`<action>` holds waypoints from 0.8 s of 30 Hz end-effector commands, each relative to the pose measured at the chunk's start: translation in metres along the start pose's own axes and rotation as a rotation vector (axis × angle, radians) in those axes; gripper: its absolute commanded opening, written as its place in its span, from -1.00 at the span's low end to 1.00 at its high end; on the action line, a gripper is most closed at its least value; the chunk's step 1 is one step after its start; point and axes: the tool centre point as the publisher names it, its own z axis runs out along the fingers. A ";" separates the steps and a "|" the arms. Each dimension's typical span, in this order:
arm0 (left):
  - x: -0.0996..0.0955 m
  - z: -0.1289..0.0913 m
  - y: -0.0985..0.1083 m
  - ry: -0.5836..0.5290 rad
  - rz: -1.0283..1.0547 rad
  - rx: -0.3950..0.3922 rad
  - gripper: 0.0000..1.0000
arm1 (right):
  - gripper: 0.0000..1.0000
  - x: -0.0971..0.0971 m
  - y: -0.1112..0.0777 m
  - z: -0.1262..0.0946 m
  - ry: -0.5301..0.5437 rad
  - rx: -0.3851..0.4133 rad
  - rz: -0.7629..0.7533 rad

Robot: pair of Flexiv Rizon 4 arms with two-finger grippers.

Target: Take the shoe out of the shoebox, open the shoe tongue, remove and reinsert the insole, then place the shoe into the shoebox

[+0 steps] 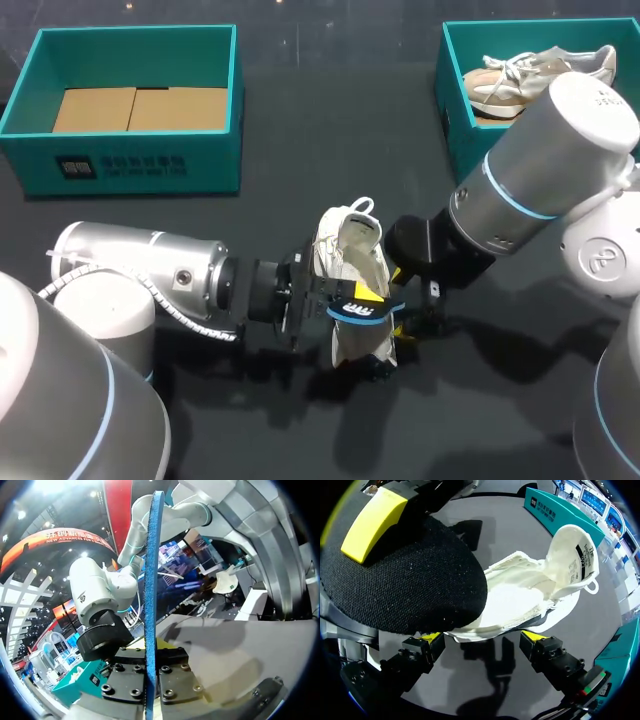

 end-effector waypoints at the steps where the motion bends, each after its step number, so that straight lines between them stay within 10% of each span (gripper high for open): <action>1: 0.005 0.003 -0.004 -0.015 0.003 -0.005 -1.00 | 1.00 0.001 -0.001 0.001 -0.003 -0.001 0.000; 24: 0.005 0.012 0.003 -0.065 -0.033 -0.014 -1.00 | 1.00 0.001 -0.001 0.001 -0.003 -0.001 0.000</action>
